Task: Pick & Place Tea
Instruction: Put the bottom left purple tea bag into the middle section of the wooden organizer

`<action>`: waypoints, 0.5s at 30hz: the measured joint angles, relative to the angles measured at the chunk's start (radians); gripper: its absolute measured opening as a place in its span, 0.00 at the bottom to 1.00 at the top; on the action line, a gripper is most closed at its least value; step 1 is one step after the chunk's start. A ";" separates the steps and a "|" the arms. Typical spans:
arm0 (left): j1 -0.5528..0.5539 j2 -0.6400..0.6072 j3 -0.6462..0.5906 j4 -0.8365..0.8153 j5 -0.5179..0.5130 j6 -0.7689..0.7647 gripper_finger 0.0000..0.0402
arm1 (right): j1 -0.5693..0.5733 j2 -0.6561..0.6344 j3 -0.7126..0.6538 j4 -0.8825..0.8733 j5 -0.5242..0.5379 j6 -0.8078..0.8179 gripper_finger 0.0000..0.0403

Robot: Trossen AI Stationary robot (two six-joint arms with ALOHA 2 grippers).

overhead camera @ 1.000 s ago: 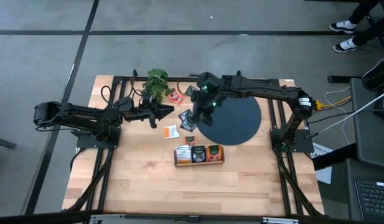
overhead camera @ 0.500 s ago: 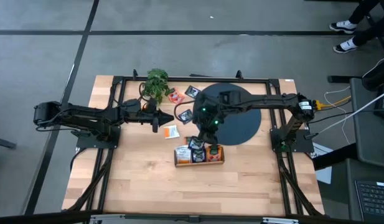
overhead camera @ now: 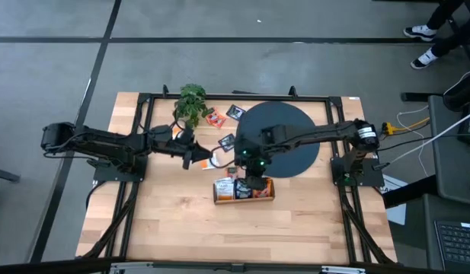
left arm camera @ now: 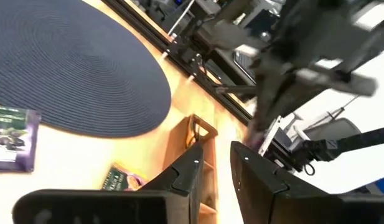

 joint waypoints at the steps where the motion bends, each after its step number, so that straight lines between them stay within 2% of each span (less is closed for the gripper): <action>1: -0.005 0.000 0.000 0.000 -0.001 0.000 0.19 | 0.003 0.013 -0.005 0.000 0.001 -0.001 0.00; 15: -0.072 0.000 0.000 0.006 -0.031 -0.001 0.19 | 0.003 0.127 -0.008 0.015 0.019 -0.114 0.00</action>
